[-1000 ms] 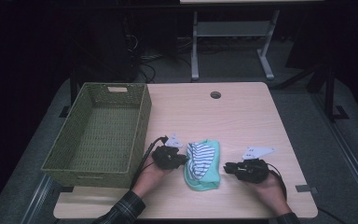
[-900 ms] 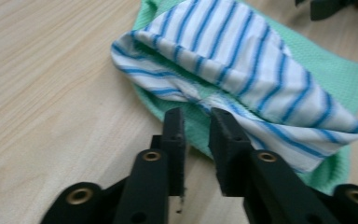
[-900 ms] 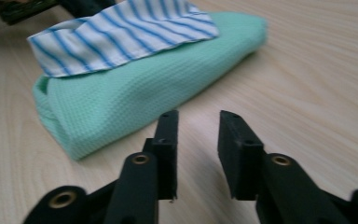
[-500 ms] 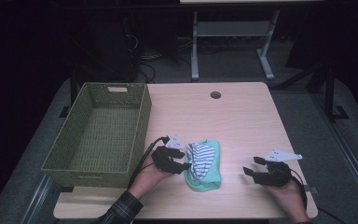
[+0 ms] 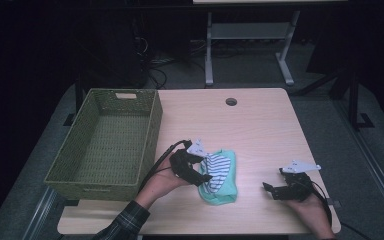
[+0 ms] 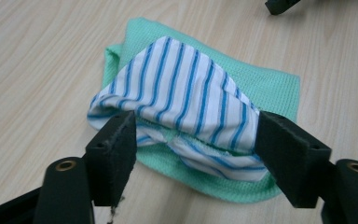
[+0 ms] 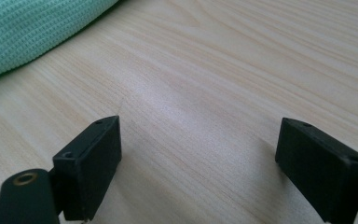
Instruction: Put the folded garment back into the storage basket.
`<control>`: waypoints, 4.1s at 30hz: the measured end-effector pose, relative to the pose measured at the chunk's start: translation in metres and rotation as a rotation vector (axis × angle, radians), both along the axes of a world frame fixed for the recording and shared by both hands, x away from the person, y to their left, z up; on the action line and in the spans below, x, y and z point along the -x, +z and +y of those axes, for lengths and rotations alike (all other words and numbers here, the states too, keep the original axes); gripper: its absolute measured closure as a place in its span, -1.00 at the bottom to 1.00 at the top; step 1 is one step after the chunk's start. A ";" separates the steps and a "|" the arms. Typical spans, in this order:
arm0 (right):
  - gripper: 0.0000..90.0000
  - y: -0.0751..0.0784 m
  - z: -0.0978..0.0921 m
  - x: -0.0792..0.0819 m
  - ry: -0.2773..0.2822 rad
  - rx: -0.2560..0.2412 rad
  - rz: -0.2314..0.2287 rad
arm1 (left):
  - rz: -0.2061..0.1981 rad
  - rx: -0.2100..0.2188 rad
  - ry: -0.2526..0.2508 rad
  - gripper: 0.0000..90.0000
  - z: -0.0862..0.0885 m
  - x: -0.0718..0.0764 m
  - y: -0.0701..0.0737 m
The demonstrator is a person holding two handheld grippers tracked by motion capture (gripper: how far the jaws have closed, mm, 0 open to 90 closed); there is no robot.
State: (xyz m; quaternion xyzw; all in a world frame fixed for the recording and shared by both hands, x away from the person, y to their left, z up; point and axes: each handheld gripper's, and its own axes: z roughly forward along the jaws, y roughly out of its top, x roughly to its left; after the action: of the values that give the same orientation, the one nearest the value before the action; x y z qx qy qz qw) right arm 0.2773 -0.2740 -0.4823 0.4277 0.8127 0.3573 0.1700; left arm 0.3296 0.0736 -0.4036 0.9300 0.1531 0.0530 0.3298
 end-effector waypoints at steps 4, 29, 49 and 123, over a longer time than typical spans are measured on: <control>-0.70 0.000 0.000 0.000 0.000 -0.001 0.000 | -0.004 -0.020 -0.036 -0.45 -0.010 -0.005 -0.002; -0.70 0.000 -0.001 0.000 -0.003 -0.016 0.011 | 0.080 -0.150 -0.087 -0.59 -0.020 -0.023 -0.047; -0.70 0.000 -0.001 0.000 -0.001 -0.012 0.008 | 0.074 -0.163 -0.067 -0.17 -0.019 -0.015 -0.045; -1.00 -0.001 0.002 -0.002 -0.013 0.022 0.033 | 0.125 -0.001 0.135 0.60 0.036 -0.026 0.071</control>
State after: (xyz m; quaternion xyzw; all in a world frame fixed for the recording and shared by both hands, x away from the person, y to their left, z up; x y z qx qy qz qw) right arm 0.2790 -0.2717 -0.4836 0.4370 0.8164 0.3402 0.1637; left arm 0.3560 0.1100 -0.3328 0.9192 0.2357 0.0171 0.3151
